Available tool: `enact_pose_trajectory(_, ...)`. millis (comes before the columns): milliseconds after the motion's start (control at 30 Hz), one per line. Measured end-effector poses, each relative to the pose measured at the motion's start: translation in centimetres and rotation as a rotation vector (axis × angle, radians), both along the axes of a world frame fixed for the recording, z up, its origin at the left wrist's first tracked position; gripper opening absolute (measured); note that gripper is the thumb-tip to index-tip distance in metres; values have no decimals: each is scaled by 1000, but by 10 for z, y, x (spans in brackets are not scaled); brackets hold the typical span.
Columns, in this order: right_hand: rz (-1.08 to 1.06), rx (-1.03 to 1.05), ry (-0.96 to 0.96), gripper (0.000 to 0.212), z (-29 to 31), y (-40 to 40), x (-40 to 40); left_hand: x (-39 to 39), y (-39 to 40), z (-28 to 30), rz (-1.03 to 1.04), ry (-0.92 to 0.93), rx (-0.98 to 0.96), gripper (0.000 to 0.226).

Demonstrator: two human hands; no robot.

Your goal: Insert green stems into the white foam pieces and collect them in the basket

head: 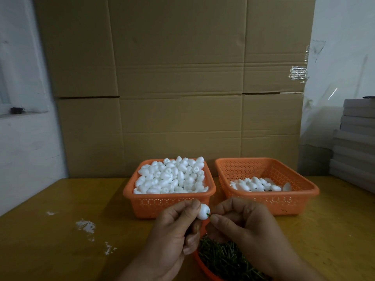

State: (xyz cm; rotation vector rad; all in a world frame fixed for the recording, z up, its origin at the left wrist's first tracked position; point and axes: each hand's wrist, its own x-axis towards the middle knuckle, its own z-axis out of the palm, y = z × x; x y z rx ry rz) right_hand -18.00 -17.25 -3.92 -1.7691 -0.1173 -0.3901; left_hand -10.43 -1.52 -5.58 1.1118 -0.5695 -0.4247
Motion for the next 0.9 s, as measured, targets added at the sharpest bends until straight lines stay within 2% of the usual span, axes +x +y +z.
enact_pose_trajectory(300,-76,-153,-81,3,-4,3,0,0,1,1,12,-10,5,25)
enact_pose_trajectory(333,-78,-158,-92,7,-4,3,-1,0,1,1,11,-12,6,25)
enact_pose_trajectory(433,-76,-168,-111,13,-5,2,-1,-1,1,2,11,-13,5,24)
enact_pose_trajectory(633,-81,-180,-134,12,-4,3,-2,-4,2,4,20,-18,-1,22)
enact_pose_trajectory(900,-162,-109,-279,8,-10,13,-2,-6,3,11,37,-54,-48,26)
